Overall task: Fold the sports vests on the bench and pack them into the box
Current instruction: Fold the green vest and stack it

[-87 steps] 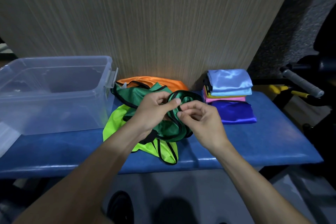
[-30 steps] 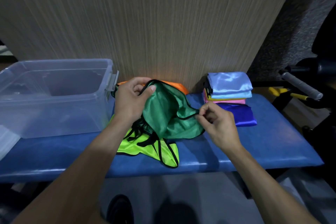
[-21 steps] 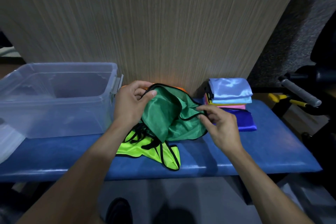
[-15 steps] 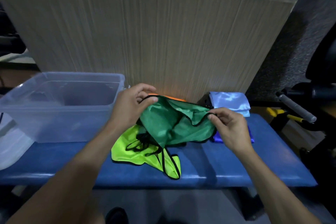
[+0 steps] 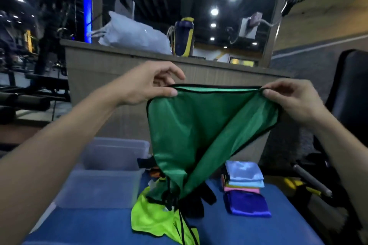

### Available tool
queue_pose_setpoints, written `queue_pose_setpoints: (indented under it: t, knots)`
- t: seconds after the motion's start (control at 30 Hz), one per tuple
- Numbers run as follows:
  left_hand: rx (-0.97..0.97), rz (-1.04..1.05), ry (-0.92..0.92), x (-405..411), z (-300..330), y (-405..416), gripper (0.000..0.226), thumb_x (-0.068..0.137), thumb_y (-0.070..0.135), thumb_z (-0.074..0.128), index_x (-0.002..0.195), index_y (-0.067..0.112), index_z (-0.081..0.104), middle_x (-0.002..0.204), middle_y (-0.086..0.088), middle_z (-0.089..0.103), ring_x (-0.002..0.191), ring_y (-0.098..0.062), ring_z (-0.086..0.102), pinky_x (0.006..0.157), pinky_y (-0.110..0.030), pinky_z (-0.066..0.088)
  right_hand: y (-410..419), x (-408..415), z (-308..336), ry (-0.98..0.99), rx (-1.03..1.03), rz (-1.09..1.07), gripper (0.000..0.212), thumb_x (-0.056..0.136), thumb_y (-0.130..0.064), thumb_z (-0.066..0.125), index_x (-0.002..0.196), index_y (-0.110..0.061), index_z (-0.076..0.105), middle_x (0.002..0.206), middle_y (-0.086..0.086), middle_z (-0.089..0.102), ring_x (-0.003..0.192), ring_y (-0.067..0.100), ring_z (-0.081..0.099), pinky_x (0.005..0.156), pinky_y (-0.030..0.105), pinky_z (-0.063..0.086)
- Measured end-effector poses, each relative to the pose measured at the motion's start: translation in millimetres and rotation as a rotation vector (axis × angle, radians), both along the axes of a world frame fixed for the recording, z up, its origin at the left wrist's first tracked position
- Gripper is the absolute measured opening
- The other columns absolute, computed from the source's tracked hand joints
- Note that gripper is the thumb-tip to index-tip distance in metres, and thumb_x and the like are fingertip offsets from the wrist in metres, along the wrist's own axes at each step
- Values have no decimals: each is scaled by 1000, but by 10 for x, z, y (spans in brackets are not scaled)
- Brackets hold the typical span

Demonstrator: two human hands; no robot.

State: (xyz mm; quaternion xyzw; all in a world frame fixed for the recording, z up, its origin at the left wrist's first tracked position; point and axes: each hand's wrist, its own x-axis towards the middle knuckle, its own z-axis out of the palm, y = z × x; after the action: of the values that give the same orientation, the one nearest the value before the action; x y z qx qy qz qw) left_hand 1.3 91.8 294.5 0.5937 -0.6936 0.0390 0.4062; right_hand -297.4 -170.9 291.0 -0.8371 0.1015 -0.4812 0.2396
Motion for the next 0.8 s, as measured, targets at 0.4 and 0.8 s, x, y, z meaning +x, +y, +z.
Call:
queue_pose_setpoints:
  t: [0.4, 0.8]
  knots:
    - [-320, 55, -180, -202, 676, 459, 11, 90, 11, 76, 96, 7, 68, 90, -5, 70, 78, -10, 61, 75, -31, 50, 234, -359, 188, 483, -139, -67, 8, 72, -21, 87, 76, -22, 79, 78, 0, 77, 68, 12, 70, 71, 29, 56]
    - [40, 125, -322, -160, 135, 343, 20, 85, 20, 81, 103, 27, 79, 97, 16, 74, 89, -8, 68, 79, -28, 54, 104, -524, 369, 203, -288, -339, 14, 90, -12, 75, 90, -25, 76, 83, -7, 74, 74, 4, 66, 66, 6, 46]
